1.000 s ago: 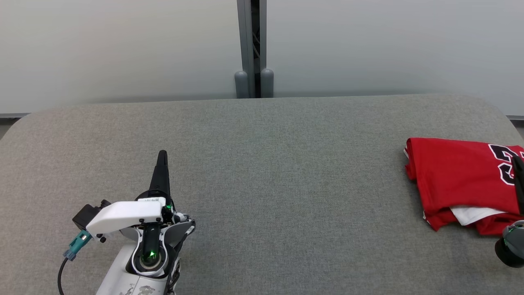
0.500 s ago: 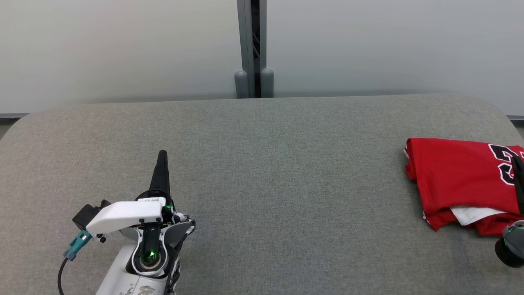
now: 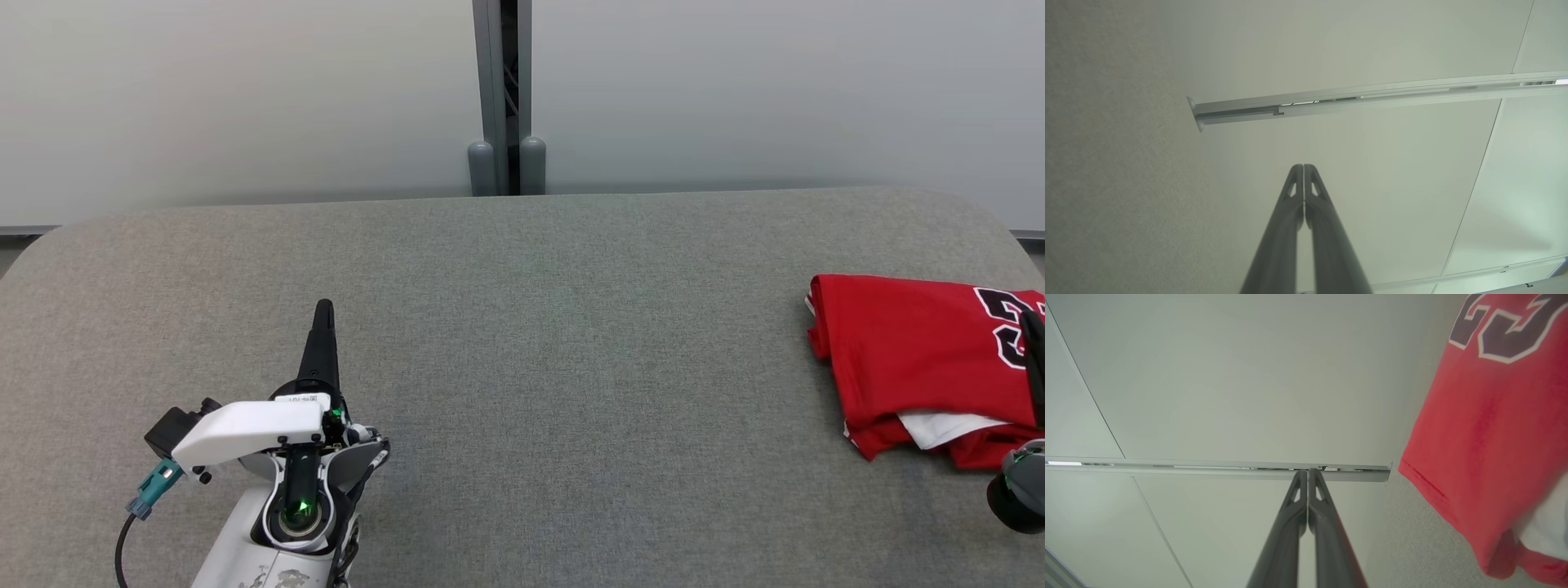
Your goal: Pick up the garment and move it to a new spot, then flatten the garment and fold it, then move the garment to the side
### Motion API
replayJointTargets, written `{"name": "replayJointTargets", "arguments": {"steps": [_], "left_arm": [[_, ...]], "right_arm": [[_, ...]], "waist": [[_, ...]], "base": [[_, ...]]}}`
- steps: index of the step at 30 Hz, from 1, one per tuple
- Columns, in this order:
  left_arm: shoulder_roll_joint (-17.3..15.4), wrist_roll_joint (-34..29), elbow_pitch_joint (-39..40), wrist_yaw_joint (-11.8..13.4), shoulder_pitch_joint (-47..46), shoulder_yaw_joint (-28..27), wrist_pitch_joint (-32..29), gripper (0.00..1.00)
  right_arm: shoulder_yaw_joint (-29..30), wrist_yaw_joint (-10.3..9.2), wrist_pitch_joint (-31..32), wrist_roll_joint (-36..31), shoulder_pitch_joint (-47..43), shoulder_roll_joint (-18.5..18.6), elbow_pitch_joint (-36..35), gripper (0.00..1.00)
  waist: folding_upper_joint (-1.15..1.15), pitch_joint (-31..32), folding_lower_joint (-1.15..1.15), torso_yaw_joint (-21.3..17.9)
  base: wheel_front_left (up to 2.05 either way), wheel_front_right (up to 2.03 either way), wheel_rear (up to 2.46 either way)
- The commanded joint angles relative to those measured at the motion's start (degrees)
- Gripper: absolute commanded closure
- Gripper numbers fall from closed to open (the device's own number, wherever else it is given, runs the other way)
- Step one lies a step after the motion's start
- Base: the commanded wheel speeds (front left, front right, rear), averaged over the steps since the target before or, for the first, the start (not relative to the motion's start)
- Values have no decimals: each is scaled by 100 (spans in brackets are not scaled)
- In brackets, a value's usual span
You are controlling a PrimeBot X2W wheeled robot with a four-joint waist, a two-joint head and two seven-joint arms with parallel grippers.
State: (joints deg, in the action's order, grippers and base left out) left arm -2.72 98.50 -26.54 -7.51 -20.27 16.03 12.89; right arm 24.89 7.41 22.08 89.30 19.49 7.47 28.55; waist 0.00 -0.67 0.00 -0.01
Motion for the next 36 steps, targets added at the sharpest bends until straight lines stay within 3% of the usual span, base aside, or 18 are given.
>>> {"name": "replayJointTargets", "arguments": {"steps": [1, 36], "left_arm": [[-12, 6, -1, -19, -45, 0, 15, 100], [-12, 6, 0, -19, -45, 0, 16, 100]], "right_arm": [[-14, 14, -17, 32, 5, 47, 2, 100], [-19, 15, -11, 39, 3, 52, 1, 100]], "waist": [[0, 0, 0, 0], [0, 0, 0, 0]], "base": [[0, 0, 0], [0, 0, 0]]}}
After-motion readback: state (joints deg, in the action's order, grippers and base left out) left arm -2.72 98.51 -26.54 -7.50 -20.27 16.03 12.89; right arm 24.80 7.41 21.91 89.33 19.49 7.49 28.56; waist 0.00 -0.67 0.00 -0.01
